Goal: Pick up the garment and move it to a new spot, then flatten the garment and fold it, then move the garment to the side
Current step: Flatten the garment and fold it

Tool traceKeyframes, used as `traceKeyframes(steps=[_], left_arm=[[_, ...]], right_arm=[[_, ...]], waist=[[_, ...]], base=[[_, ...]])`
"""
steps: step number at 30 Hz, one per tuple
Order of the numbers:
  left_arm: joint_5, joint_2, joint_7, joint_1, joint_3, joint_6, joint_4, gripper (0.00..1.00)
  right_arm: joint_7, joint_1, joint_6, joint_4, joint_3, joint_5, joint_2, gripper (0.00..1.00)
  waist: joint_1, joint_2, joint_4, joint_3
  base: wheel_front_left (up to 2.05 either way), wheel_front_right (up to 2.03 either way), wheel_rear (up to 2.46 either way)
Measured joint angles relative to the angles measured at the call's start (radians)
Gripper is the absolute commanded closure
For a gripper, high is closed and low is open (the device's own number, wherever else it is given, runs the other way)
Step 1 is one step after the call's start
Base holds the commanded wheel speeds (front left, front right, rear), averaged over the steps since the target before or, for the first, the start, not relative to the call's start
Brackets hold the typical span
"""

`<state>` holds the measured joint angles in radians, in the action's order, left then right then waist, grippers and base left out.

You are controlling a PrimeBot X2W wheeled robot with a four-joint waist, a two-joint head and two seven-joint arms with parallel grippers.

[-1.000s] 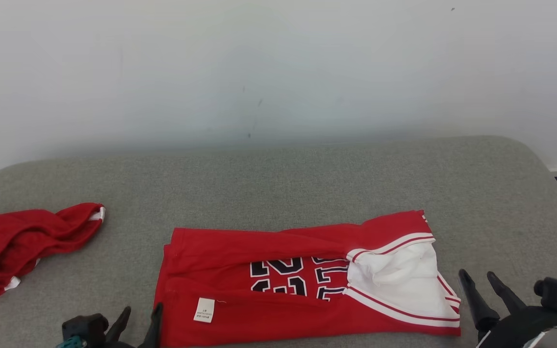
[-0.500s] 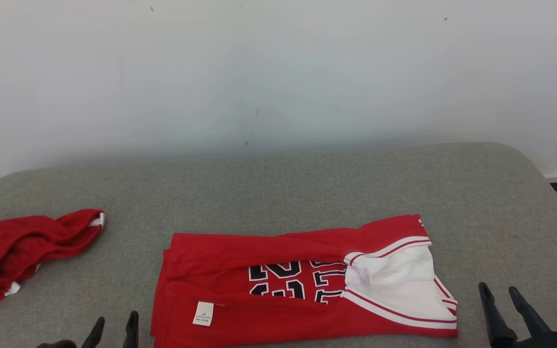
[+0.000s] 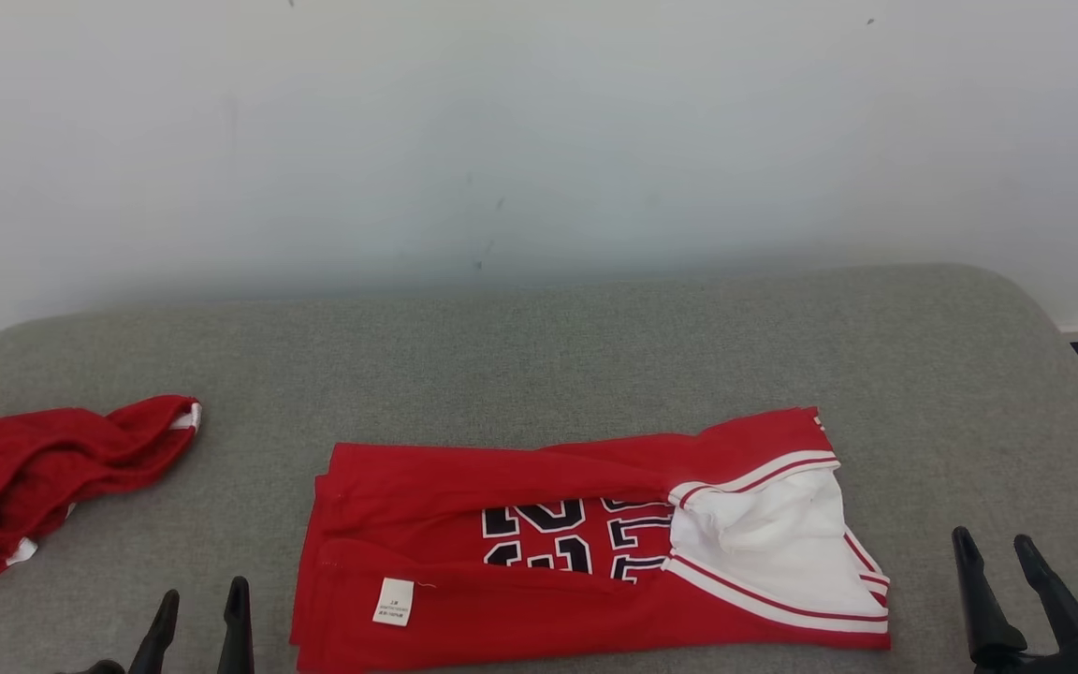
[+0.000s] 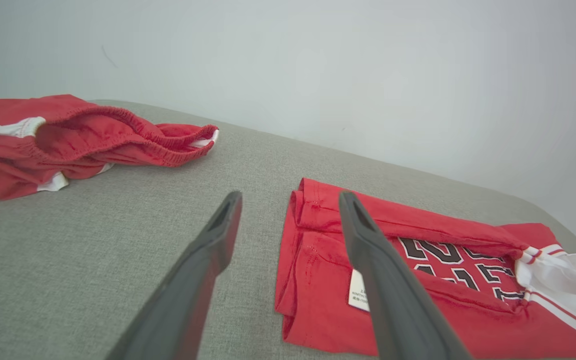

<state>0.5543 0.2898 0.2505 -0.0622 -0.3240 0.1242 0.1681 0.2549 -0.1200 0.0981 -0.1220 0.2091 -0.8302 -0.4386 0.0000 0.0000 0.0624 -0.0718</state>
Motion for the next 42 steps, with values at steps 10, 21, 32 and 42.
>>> traceKeyframes(steps=[10,21,32,42], left_arm=[[-0.063,-0.029,0.001,-0.015,0.021,0.000,-0.058,0.00],[-0.103,-0.049,-0.018,0.007,0.014,0.000,-0.091,0.00],[-0.115,-0.066,-0.041,0.038,0.023,0.000,-0.101,0.00],[-0.123,-0.068,-0.057,0.045,0.034,0.000,-0.109,0.00]], right_arm=[[-0.001,0.081,0.005,-0.052,-0.001,0.027,-0.015,0.00],[-0.112,0.299,-0.016,-0.256,0.048,0.030,-0.037,0.00],[-0.221,0.467,-0.055,-0.496,0.131,0.056,0.000,0.00],[-0.266,0.509,-0.090,-0.624,0.167,0.060,0.031,0.00]], waist=[[0.0002,0.0000,0.018,0.025],[0.0002,0.0000,0.066,0.071],[0.0002,0.0001,0.105,0.122],[0.0000,0.0001,0.111,0.134]], base=[[0.00,0.00,0.00],[0.00,0.00,0.00],[0.00,0.00,0.00],[0.00,0.00,0.00]])
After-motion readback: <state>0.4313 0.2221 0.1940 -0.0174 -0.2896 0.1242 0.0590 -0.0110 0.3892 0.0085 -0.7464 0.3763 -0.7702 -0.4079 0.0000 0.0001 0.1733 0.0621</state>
